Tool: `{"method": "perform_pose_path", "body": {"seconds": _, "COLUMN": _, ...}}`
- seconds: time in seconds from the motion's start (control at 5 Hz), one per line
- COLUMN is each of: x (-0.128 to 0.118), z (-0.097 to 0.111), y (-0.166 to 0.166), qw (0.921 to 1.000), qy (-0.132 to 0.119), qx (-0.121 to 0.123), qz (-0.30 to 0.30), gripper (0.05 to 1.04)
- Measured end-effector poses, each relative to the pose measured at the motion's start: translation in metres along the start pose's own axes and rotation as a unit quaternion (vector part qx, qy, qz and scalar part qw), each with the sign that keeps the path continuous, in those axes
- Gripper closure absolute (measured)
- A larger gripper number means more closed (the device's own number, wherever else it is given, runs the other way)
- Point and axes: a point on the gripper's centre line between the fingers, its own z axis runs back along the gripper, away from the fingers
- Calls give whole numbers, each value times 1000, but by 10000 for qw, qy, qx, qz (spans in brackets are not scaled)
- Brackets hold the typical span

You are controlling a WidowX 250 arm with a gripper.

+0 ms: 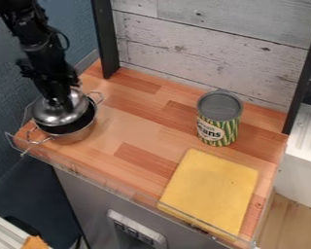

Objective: Close the silver pot

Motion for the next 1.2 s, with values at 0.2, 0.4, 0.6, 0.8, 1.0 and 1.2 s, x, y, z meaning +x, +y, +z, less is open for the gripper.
{"method": "perform_pose_path", "body": {"seconds": 0.2, "x": -5, "z": 3, "y": -19, "qw": 9997, "qy": -76, "qx": 108, "qz": -208, "gripper": 801}}
{"method": "perform_pose_path", "body": {"seconds": 0.4, "x": -7, "z": 0, "y": -32, "qw": 9989, "qy": -100, "qx": 229, "qz": -391, "gripper": 801}}
{"method": "perform_pose_path", "body": {"seconds": 0.6, "x": -9, "z": 0, "y": -33, "qw": 9990, "qy": -84, "qx": 253, "qz": -348, "gripper": 742}}
{"method": "perform_pose_path", "body": {"seconds": 0.8, "x": -12, "z": 5, "y": -34, "qw": 9997, "qy": 10, "qx": 182, "qz": -182, "gripper": 443}}
{"method": "perform_pose_path", "body": {"seconds": 1.0, "x": 0, "z": 36, "y": -29, "qw": 9998, "qy": -142, "qx": 12, "qz": -106, "gripper": 160}}
{"method": "perform_pose_path", "body": {"seconds": 1.2, "x": 0, "z": 43, "y": -31, "qw": 9995, "qy": -63, "qx": -139, "qz": -277, "gripper": 73}}
